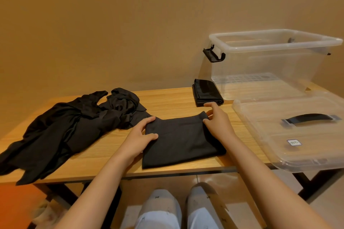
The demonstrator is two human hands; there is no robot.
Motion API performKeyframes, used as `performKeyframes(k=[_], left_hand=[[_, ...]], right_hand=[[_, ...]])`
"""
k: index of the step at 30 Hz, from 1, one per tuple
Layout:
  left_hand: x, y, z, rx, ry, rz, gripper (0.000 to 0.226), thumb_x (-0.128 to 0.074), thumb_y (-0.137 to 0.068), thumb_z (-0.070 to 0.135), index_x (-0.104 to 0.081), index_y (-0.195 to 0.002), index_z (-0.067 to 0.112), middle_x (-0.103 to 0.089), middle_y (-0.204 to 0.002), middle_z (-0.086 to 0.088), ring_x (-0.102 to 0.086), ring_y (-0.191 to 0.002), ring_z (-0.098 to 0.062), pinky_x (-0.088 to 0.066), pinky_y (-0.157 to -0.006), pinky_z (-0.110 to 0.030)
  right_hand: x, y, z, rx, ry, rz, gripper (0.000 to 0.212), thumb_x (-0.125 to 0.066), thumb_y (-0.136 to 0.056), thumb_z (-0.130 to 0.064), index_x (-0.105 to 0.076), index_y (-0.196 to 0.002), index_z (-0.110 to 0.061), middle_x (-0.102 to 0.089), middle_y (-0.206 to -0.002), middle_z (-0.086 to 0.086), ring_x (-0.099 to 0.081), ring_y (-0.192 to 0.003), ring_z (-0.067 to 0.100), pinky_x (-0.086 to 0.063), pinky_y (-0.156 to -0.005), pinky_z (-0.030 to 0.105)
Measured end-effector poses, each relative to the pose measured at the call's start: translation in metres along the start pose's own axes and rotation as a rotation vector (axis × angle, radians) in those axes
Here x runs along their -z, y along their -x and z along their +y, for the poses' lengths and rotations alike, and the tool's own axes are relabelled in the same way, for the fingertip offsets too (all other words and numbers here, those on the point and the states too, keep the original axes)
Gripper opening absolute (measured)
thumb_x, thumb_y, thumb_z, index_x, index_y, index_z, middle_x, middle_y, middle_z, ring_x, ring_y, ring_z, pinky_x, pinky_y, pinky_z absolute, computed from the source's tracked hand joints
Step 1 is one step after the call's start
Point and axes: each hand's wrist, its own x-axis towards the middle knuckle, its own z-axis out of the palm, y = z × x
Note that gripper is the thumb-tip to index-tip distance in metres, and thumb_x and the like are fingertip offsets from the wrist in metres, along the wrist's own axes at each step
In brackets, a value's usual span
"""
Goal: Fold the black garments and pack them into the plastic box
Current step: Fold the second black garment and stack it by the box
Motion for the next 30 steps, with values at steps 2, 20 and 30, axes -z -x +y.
performKeyframes(k=[2,20,30], left_hand=[[0.0,0.001,-0.001,-0.014,-0.041,-0.014,0.06,-0.06,-0.093,0.007,-0.041,-0.144,0.032,-0.046,-0.127,0.009,-0.054,-0.103,-0.005,-0.051,-0.075,-0.017],[-0.03,0.061,-0.044,-0.463,-1.138,-0.081,0.085,-0.007,-0.08,0.082,0.012,-0.15,0.039,0.022,-0.153,0.016,0.021,-0.145,-0.005,0.015,-0.115,-0.026],[-0.009,0.073,-0.057,-0.627,-0.892,-0.012,0.067,-0.062,-0.088,0.007,-0.039,-0.143,0.039,-0.028,-0.147,0.028,-0.014,-0.136,0.015,-0.009,-0.111,-0.015]], right_hand=[[0.002,0.001,0.002,0.0,-0.002,0.008,0.051,-0.06,-0.091,-0.003,-0.045,-0.136,-0.019,-0.056,-0.112,0.004,-0.057,-0.103,0.018,-0.047,-0.081,0.026],[0.0,0.112,0.006,0.521,0.676,-0.385,0.074,-0.008,-0.088,-0.069,0.001,-0.152,-0.034,0.013,-0.157,-0.01,0.018,-0.144,0.007,0.019,-0.108,0.025],[0.006,0.121,0.019,0.517,0.571,-0.222,0.067,-0.029,-0.088,-0.072,-0.038,-0.144,-0.037,-0.034,-0.153,-0.013,-0.021,-0.145,0.005,-0.011,-0.118,0.031]])
